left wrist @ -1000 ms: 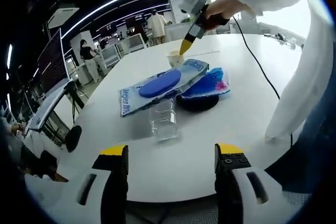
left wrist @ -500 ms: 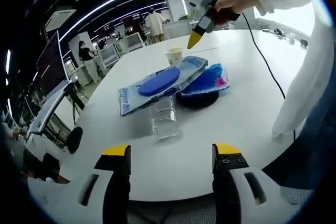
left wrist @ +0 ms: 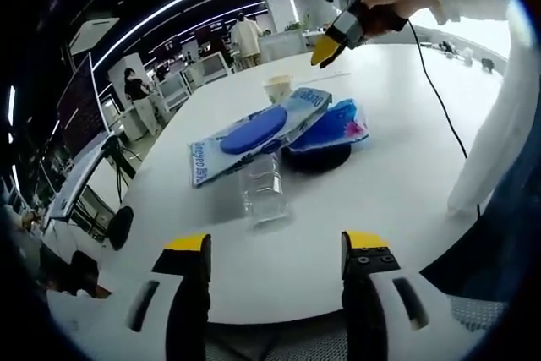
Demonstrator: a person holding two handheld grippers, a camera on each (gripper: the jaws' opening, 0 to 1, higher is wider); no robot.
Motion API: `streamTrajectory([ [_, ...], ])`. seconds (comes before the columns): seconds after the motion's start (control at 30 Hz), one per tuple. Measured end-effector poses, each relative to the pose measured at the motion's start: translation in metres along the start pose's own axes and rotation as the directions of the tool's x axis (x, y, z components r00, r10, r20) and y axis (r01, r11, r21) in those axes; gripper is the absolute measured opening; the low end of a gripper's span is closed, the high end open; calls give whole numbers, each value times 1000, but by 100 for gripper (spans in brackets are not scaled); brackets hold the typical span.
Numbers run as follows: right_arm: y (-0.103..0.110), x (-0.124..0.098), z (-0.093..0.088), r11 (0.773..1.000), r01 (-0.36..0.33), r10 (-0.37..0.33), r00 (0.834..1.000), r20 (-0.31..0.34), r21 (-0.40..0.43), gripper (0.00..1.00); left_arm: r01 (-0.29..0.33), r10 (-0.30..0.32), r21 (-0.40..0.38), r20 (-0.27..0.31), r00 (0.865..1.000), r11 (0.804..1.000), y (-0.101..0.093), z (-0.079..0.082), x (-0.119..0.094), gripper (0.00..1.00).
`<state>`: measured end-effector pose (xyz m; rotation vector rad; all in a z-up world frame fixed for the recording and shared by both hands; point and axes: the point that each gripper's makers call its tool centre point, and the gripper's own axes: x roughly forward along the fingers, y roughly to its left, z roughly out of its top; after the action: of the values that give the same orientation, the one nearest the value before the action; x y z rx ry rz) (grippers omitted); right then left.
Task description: Arrange the tabletop items into an orderly group along one side of the table until the central work area is clear of visible clutter.
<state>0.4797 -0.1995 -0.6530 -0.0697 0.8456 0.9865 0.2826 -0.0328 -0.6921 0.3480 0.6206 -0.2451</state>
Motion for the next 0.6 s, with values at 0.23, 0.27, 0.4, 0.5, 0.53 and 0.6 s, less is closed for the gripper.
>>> streamTrajectory([
  [0.23,7,-10,-10,999,-7,7,1000,12,51,66,3,-3,-9,10,1000,1000,0,1,0,63],
  [0.27,9,-12,-10,998,-10,9,1000,16,55,66,5,-4,-12,10,1000,1000,0,2,0,63],
  [0.4,15,-15,-12,996,-21,18,999,33,82,66,5,-5,-12,13,1000,1000,0,2,0,63],
  [0.5,21,-18,-14,995,-29,25,999,39,93,66,2,-2,-13,14,1000,1000,0,3,-1,63],
  [0.53,22,-18,-15,995,-28,25,999,38,93,66,2,-2,-14,15,1000,1000,1,3,-1,63],
  [0.6,25,-19,-17,994,-31,27,999,41,106,66,2,-1,-13,18,1000,1000,1,4,-1,63],
])
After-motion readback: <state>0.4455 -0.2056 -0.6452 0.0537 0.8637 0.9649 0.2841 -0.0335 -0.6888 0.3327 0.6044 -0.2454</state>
